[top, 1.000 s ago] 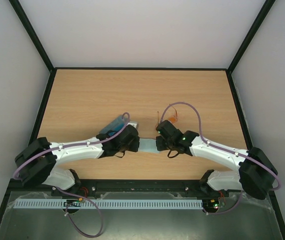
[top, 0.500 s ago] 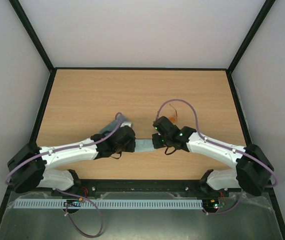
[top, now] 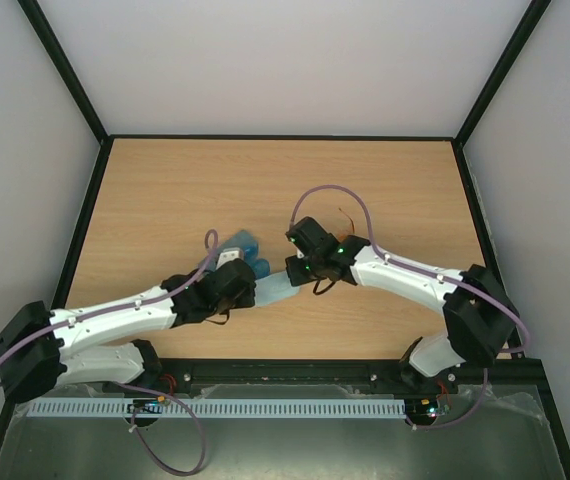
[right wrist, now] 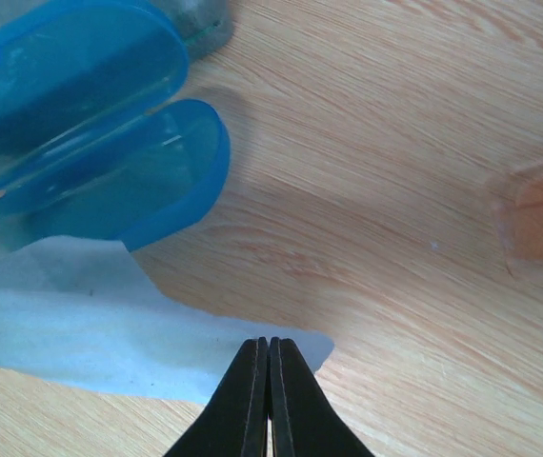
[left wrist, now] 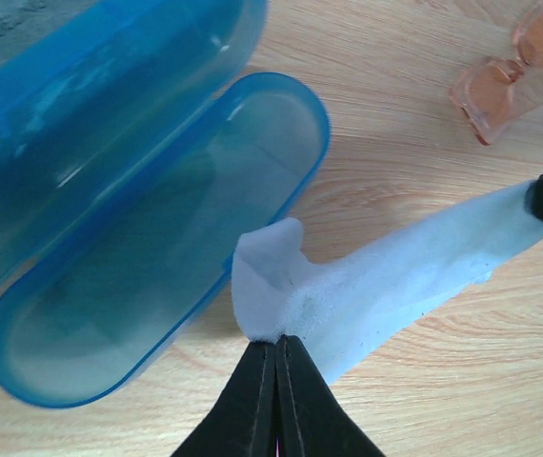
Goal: Organize the sunglasses
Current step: Pick up the glasses cleaning cloth from the center of the board.
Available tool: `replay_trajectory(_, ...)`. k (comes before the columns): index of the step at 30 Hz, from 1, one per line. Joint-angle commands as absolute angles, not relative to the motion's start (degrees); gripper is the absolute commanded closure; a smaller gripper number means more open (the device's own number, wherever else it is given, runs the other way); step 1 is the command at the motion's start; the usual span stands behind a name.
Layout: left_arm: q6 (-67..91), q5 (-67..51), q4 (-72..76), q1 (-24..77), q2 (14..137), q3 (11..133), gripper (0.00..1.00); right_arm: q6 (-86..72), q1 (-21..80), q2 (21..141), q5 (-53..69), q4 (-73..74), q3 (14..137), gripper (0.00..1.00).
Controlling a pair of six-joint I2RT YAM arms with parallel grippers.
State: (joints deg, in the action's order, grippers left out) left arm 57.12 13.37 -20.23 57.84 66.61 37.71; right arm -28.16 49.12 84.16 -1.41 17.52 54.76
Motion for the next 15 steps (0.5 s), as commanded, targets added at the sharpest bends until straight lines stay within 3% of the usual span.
replay_trajectory(1,61.49,16.61,-25.08,58.14,63.24,36.3,0.98,-25.73,49.3,87.08,0.4,20.51,58.91,0.99)
replay_trajectory(15,66.62,19.3,-30.18,60.16,56.53,36.66,0.98,-23.7,49.33,83.86,3.77,20.75,59.41,0.99)
